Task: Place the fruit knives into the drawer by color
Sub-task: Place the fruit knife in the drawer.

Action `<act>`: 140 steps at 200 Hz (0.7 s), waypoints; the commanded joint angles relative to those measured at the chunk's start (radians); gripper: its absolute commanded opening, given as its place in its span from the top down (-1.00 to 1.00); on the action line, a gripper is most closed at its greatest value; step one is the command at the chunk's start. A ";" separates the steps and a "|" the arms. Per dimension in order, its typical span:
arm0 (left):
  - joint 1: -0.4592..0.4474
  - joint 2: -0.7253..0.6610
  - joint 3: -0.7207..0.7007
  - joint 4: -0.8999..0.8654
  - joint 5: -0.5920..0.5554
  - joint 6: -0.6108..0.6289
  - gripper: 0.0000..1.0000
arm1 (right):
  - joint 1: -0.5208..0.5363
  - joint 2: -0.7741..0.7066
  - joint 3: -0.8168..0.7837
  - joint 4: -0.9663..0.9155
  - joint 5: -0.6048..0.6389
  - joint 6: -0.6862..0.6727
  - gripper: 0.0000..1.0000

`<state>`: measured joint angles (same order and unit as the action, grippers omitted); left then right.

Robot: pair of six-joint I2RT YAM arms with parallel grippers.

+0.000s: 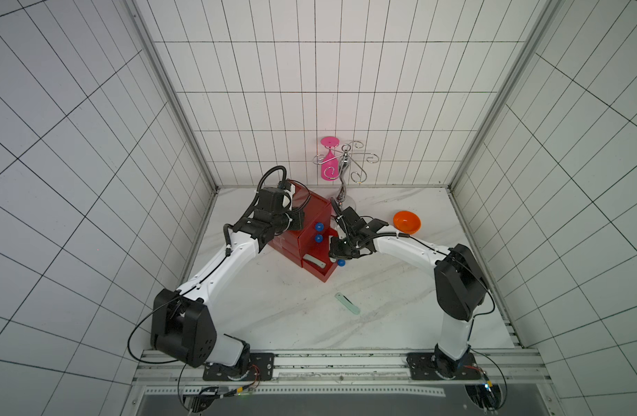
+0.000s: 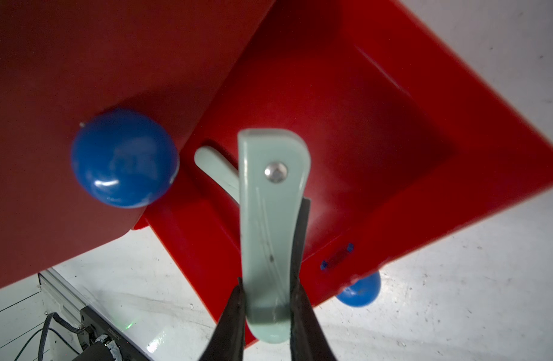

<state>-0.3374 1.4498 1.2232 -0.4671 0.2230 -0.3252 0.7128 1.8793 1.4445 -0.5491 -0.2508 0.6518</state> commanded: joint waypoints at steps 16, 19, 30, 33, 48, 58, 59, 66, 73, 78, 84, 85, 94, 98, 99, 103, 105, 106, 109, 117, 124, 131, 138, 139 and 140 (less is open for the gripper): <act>0.023 0.070 -0.075 -0.280 -0.068 0.001 1.00 | -0.008 0.054 0.118 0.009 -0.032 0.016 0.53; 0.023 0.070 -0.076 -0.280 -0.069 0.002 1.00 | -0.009 0.058 0.119 0.010 -0.033 0.017 0.53; 0.023 0.070 -0.075 -0.280 -0.068 0.001 1.00 | -0.007 0.067 0.119 0.011 -0.038 0.016 0.53; 0.023 0.070 -0.076 -0.280 -0.068 0.001 1.00 | -0.006 0.068 0.119 0.010 -0.038 0.017 0.53; 0.024 0.069 -0.075 -0.280 -0.068 0.002 1.00 | -0.006 0.073 0.117 0.010 -0.038 0.016 0.53; 0.024 0.069 -0.075 -0.279 -0.068 0.002 1.00 | -0.007 0.075 0.114 0.011 -0.036 0.014 0.52; 0.024 0.069 -0.075 -0.280 -0.068 0.002 1.00 | -0.007 0.076 0.114 0.010 -0.035 0.013 0.52; 0.024 0.069 -0.076 -0.280 -0.068 0.001 1.00 | -0.006 0.075 0.112 0.011 -0.033 0.012 0.52; 0.024 0.069 -0.074 -0.280 -0.067 0.001 1.00 | -0.006 0.076 0.110 0.011 -0.034 0.010 0.52; 0.024 0.068 -0.073 -0.279 -0.067 0.002 1.00 | -0.007 0.076 0.109 0.011 -0.034 0.011 0.52; 0.026 0.069 -0.074 -0.280 -0.067 0.001 1.00 | -0.007 0.077 0.108 0.010 -0.033 0.010 0.50; 0.026 0.069 -0.074 -0.280 -0.067 0.001 1.00 | -0.007 0.077 0.108 0.010 -0.033 0.010 0.50; 0.026 0.069 -0.075 -0.279 -0.067 0.001 1.00 | -0.007 0.079 0.106 0.011 -0.034 0.010 0.48; 0.026 0.069 -0.074 -0.280 -0.067 0.001 1.00 | -0.007 0.081 0.106 0.011 -0.036 0.011 0.47; 0.026 0.069 -0.074 -0.280 -0.067 0.001 1.00 | -0.007 0.081 0.107 0.011 -0.037 0.010 0.47; 0.026 0.069 -0.073 -0.279 -0.066 0.000 1.00 | -0.007 0.083 0.108 0.011 -0.039 0.010 0.46; 0.026 0.068 -0.073 -0.280 -0.065 0.001 1.00 | -0.006 0.083 0.108 0.011 -0.039 0.011 0.46; 0.026 0.069 -0.074 -0.279 -0.065 0.001 1.00 | -0.007 0.084 0.108 0.011 -0.039 0.011 0.46; 0.026 0.069 -0.074 -0.280 -0.065 0.001 1.00 | -0.007 0.085 0.108 0.008 -0.039 0.010 0.45; 0.026 0.068 -0.074 -0.280 -0.065 0.001 1.00 | -0.007 0.086 0.108 0.008 -0.041 0.010 0.42; 0.026 0.068 -0.075 -0.280 -0.065 0.001 1.00 | -0.007 0.086 0.106 0.009 -0.042 0.011 0.41; 0.026 0.069 -0.076 -0.279 -0.065 0.001 1.00 | -0.005 0.087 0.107 0.008 -0.041 0.011 0.40; 0.027 0.070 -0.075 -0.279 -0.064 0.001 1.00 | -0.006 0.086 0.108 0.009 -0.043 0.011 0.38; 0.027 0.070 -0.074 -0.280 -0.064 0.001 1.00 | -0.006 0.087 0.108 0.009 -0.044 0.010 0.38; 0.027 0.070 -0.074 -0.280 -0.064 0.001 1.00 | -0.006 0.087 0.108 0.009 -0.044 0.010 0.37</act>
<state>-0.3325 1.4509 1.2232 -0.4660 0.2344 -0.3252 0.7132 1.9476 1.4689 -0.5289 -0.2882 0.6548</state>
